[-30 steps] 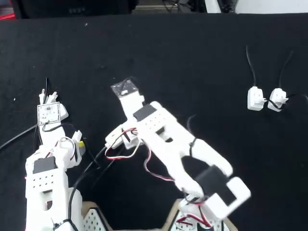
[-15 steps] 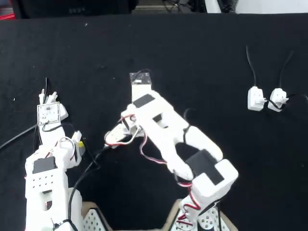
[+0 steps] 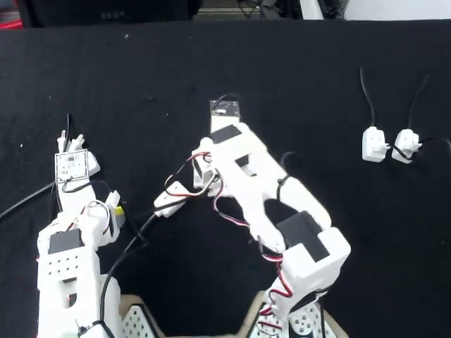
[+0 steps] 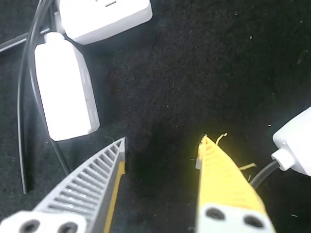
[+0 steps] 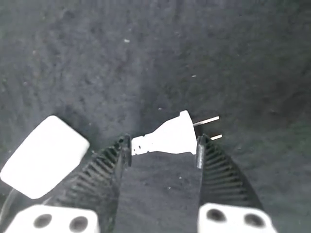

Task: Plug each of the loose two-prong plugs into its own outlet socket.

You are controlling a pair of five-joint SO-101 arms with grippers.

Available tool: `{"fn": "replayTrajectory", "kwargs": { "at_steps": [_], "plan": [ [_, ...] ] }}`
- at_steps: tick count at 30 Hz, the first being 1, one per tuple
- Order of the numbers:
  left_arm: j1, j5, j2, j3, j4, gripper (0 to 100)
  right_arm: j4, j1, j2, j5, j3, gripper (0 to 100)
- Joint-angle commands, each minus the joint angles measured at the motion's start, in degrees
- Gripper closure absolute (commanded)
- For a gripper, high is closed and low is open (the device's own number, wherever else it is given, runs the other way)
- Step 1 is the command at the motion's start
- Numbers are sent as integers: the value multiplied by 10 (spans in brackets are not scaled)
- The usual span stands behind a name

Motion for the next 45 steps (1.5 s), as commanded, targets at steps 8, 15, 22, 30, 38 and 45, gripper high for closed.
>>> {"fn": "replayTrajectory", "kwargs": {
  "at_steps": [8, 15, 22, 30, 38, 45],
  "plan": [
    [-4, -2, -7, -16, -6, 762, 88, 58, -5, 477, -16, 836],
    [-4, -2, -7, -16, -6, 762, 97, 87, -16, 454, -83, 835],
    [-4, -2, -7, -17, -6, 762, 113, 19, -65, 95, -64, 835],
    [-4, -2, -7, -28, 11, 762, 92, 9, -17, -11, -36, 835],
    [-4, -2, -7, -29, 14, 762, 66, 65, 52, -7, -39, 838],
    [-4, -2, -7, -29, 14, 762, 47, 90, 56, 26, -50, 899]
  ]
}}
